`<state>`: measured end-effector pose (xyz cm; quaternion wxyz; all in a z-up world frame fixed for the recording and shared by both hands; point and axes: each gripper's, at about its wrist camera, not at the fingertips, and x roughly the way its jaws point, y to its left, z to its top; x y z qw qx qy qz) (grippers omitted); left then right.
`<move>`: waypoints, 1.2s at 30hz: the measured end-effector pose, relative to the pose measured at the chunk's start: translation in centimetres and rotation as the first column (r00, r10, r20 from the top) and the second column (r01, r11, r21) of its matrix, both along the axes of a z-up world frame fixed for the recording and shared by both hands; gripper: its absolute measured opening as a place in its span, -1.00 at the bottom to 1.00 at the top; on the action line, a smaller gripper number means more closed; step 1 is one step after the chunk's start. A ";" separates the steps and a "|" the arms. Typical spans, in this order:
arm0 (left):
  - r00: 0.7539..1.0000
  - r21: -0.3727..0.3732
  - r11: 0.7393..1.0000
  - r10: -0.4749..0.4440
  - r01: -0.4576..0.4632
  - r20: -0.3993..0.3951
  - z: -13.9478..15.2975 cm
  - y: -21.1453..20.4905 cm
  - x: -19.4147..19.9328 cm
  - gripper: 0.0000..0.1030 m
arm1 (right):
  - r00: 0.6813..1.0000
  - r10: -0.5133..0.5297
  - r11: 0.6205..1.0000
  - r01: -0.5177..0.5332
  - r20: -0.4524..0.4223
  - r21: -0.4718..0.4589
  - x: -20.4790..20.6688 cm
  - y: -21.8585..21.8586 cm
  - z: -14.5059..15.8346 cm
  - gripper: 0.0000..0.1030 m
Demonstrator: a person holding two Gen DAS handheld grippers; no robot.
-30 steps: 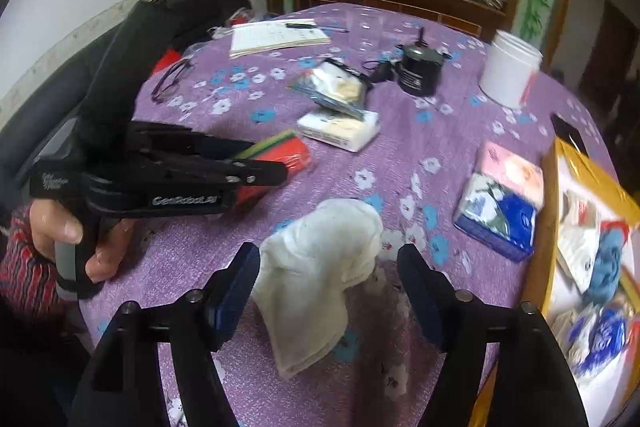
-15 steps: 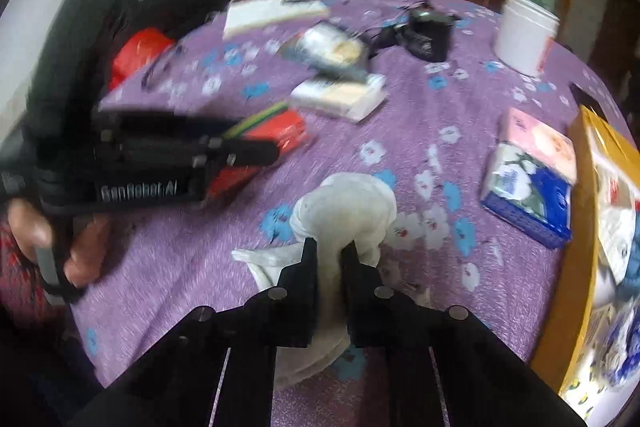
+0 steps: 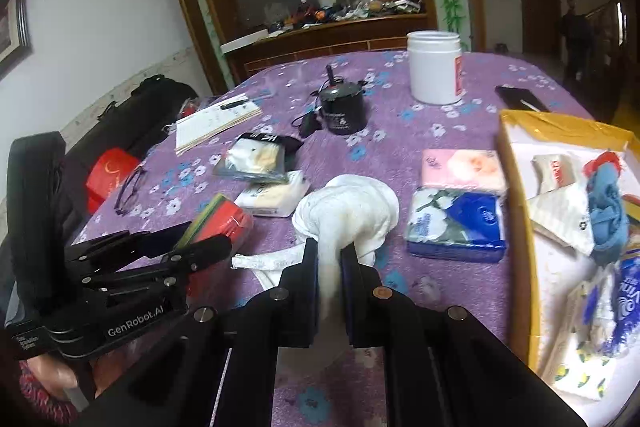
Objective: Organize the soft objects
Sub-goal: 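Lift the sponge pack and white cloth from the table, then carry the striped sponge pack with the left gripper while the right gripper carries the white cloth over the tray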
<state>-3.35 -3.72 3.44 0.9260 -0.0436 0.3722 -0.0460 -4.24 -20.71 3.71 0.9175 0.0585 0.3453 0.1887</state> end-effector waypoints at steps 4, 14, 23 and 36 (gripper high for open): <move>0.995 -0.001 0.997 0.075 -0.075 0.066 0.8 0.8 -0.5 -0.25 | 0.998 -0.029 0.999 0.030 0.062 -0.022 -0.9 0.2 0.7 -0.80; 0.975 0.033 0.990 0.129 -0.137 0.181 1.9 0.9 -1.6 -0.24 | 0.984 -0.054 0.995 0.067 0.168 -0.068 -2.4 0.8 1.6 -0.80; 0.954 0.094 0.985 0.113 -0.145 0.278 2.7 -0.2 -3.1 -0.24 | 0.981 -0.042 0.995 0.057 0.188 -0.079 -2.9 1.1 1.6 -0.80; 0.950 0.103 0.985 0.106 -0.142 0.295 2.9 -0.6 -3.4 -0.24 | 0.983 -0.041 0.996 0.055 0.180 -0.068 -2.8 0.9 1.7 -0.79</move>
